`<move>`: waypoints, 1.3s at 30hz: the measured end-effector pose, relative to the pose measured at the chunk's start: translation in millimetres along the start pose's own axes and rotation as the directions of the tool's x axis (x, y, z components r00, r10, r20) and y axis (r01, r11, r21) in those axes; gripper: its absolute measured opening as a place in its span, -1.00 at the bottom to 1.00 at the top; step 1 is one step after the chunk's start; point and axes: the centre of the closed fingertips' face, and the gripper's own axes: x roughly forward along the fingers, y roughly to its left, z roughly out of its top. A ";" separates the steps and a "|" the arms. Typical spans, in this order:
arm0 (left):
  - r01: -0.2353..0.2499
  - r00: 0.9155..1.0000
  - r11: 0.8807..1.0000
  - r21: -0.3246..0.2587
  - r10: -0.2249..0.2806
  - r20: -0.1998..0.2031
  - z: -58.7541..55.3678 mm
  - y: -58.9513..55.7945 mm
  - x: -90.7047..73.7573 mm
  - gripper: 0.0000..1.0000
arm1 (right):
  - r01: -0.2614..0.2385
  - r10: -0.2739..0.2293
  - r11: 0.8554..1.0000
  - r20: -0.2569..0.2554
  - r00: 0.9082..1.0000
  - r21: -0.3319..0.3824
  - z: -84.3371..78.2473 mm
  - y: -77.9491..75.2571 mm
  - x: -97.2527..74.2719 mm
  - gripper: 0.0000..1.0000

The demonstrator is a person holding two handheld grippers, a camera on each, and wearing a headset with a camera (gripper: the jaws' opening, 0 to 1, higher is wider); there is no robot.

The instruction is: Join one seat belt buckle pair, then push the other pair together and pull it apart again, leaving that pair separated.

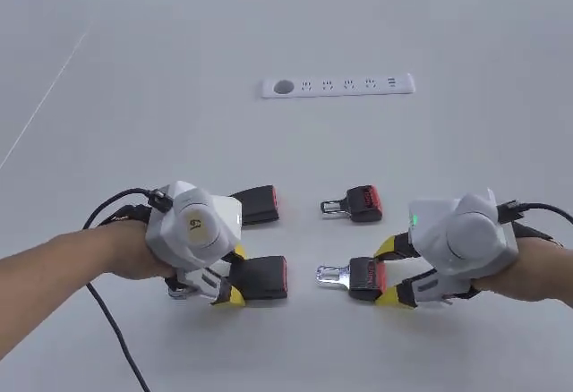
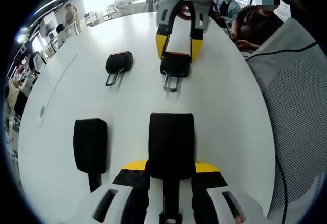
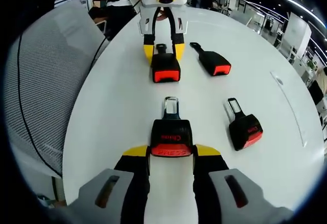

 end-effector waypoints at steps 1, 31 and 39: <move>0.002 1.000 1.000 0.002 -0.002 -0.001 -0.1 0.2 0.0 -0.36 | -0.005 0.005 1.000 -0.004 1.000 -0.007 0.5 0.0 0.3 -0.40; 0.016 1.000 1.000 0.019 -0.016 -0.018 -1.5 -0.2 -1.2 -0.36 | -0.037 0.037 0.999 0.004 0.999 -0.032 24.1 4.5 16.5 -0.40; 0.018 1.000 1.000 0.020 -0.017 -0.026 -1.2 -0.4 -1.0 -0.36 | -0.042 0.043 0.999 0.010 0.999 -0.035 31.3 5.3 21.7 -0.40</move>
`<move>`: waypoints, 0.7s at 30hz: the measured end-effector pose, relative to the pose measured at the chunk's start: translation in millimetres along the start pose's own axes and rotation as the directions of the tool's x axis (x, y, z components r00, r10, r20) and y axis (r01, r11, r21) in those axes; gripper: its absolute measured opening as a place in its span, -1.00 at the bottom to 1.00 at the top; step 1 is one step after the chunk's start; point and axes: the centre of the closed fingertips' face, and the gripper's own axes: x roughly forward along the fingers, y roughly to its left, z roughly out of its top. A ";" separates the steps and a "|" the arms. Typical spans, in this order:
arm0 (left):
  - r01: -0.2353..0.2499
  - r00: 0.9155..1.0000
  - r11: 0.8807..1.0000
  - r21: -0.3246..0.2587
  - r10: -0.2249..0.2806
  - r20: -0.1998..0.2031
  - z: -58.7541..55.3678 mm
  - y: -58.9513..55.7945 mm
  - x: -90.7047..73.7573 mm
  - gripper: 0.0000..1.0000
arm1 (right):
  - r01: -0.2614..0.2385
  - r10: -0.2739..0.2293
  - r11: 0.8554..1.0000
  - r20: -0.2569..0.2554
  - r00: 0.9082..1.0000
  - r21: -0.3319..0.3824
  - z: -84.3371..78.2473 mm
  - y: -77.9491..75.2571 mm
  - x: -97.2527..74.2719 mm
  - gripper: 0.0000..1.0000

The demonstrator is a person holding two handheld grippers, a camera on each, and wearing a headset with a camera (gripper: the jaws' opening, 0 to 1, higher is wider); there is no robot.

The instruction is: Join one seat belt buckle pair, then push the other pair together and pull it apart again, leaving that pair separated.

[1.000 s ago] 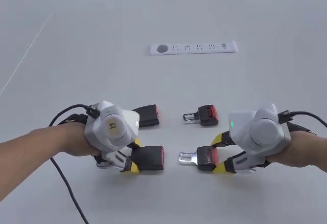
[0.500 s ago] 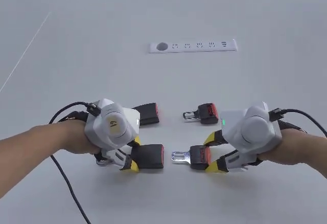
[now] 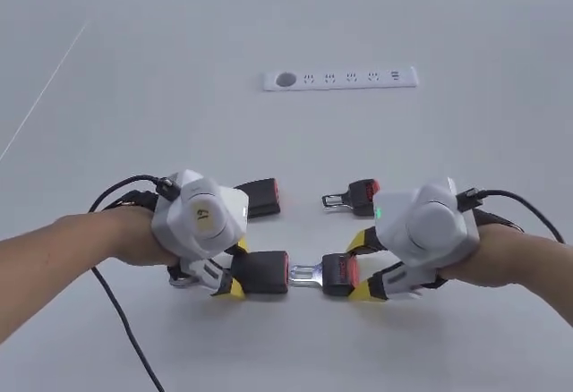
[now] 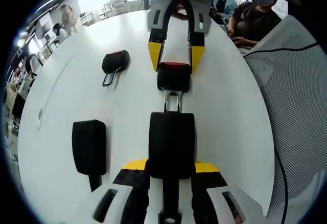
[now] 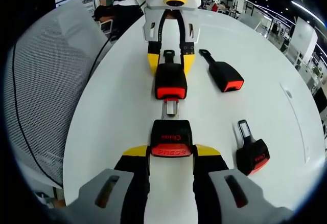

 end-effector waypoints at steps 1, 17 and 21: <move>0.000 1.000 1.000 0.001 0.000 -0.001 0.1 0.0 0.0 -0.36 | 0.000 0.000 1.000 0.000 1.000 0.001 0.4 -0.1 0.4 -0.40; -0.003 1.000 1.000 -0.007 0.003 0.018 0.6 0.8 0.7 -0.37 | 0.002 -0.002 1.000 0.012 1.000 0.005 7.2 0.2 5.7 -0.40; -0.003 1.000 1.000 -0.006 0.003 0.017 1.1 0.7 1.1 -0.37 | 0.004 -0.004 1.000 0.024 1.000 0.008 11.2 0.3 7.9 -0.41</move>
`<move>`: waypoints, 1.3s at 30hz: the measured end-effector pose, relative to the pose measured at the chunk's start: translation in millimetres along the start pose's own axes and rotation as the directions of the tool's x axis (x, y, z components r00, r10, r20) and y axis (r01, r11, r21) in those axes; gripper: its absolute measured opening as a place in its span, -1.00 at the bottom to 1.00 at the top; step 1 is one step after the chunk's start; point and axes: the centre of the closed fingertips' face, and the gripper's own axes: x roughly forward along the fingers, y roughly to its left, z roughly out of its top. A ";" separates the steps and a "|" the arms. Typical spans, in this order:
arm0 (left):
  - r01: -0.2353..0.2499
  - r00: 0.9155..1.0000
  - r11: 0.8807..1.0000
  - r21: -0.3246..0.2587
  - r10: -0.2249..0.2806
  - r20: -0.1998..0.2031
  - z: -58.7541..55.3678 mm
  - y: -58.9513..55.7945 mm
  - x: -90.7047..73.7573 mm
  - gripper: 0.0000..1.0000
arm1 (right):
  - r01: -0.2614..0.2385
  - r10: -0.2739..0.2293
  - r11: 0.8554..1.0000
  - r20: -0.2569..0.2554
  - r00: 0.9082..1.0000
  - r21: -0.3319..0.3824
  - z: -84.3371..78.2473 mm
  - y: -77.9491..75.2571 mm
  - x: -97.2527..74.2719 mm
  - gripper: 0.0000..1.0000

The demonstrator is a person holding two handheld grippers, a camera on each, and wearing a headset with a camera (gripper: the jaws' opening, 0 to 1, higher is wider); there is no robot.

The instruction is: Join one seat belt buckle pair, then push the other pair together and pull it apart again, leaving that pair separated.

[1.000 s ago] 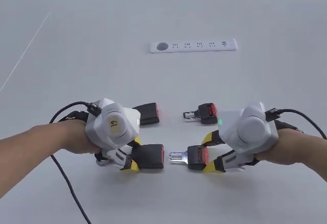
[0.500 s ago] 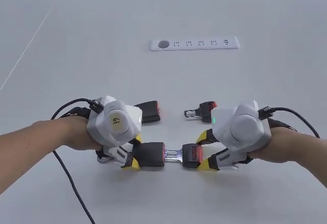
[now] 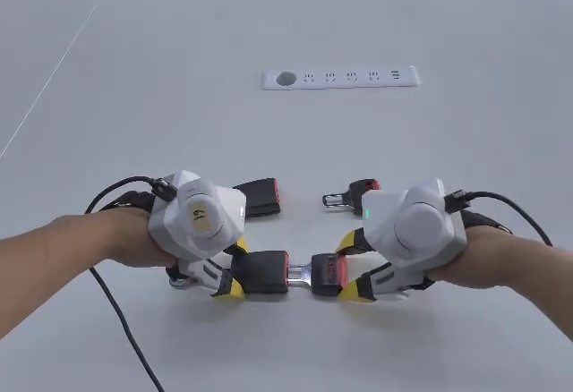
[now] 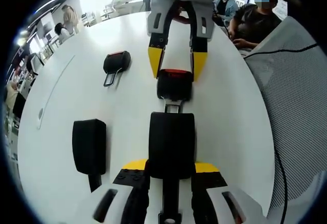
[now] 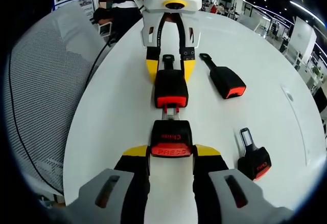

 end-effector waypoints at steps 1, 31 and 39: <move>0.000 1.000 1.000 0.002 0.000 -0.003 -0.2 0.1 0.0 -0.37 | 0.001 -0.001 1.000 0.004 1.000 0.001 1.5 0.0 0.8 -0.41; 0.003 1.000 1.000 0.011 -0.003 0.025 -0.1 0.8 0.0 -0.40 | 0.039 -0.040 0.999 0.026 0.999 0.036 7.4 0.3 6.7 -0.46; 0.003 1.000 1.000 0.017 -0.003 0.022 -0.3 -0.1 -0.1 -0.40 | 0.040 -0.041 0.998 0.030 0.999 0.038 17.7 0.3 16.3 -0.47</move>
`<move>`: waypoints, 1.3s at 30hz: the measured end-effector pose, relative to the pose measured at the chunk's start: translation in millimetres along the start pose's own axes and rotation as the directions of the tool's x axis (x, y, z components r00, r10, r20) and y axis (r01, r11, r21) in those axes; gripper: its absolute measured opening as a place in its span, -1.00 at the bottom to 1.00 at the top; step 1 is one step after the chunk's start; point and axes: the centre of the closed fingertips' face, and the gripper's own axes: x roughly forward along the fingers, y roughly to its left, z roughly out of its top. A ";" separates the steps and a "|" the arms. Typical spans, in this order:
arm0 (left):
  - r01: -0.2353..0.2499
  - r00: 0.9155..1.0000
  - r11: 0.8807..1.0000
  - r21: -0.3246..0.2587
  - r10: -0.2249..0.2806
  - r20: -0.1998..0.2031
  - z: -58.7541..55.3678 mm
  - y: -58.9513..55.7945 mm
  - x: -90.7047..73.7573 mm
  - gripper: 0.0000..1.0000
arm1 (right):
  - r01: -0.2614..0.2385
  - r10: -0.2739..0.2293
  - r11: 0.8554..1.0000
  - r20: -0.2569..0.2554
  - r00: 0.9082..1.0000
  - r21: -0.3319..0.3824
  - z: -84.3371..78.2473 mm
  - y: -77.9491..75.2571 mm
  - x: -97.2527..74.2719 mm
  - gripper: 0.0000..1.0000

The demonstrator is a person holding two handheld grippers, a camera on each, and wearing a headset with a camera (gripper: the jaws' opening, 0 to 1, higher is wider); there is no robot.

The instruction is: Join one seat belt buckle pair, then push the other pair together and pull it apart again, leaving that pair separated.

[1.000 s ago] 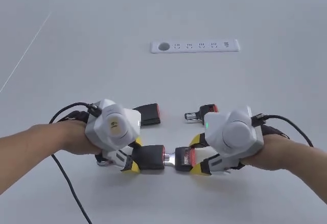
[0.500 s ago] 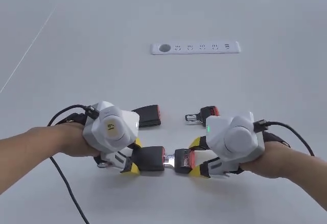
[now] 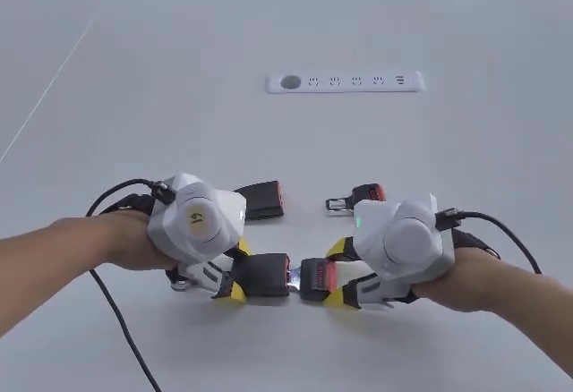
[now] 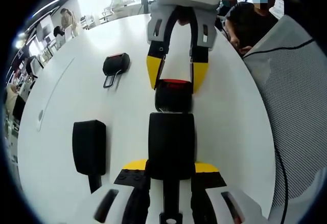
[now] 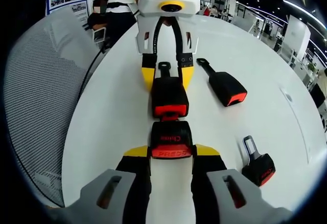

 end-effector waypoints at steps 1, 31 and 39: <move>0.000 1.000 1.000 0.000 0.000 0.000 -0.2 0.1 -0.1 -0.40 | -0.002 0.002 1.000 -0.007 1.000 -0.005 0.4 -0.2 -0.1 -0.47; 0.002 1.000 1.000 0.011 -0.002 0.008 0.7 0.6 0.2 -0.43 | 0.018 -0.017 1.000 -0.041 0.999 0.018 1.6 -1.7 2.5 -0.51; 0.002 1.000 1.000 0.009 -0.002 0.007 1.2 0.1 0.5 -0.43 | 0.015 -0.014 1.000 -0.044 0.999 0.017 1.4 -1.6 2.2 -0.51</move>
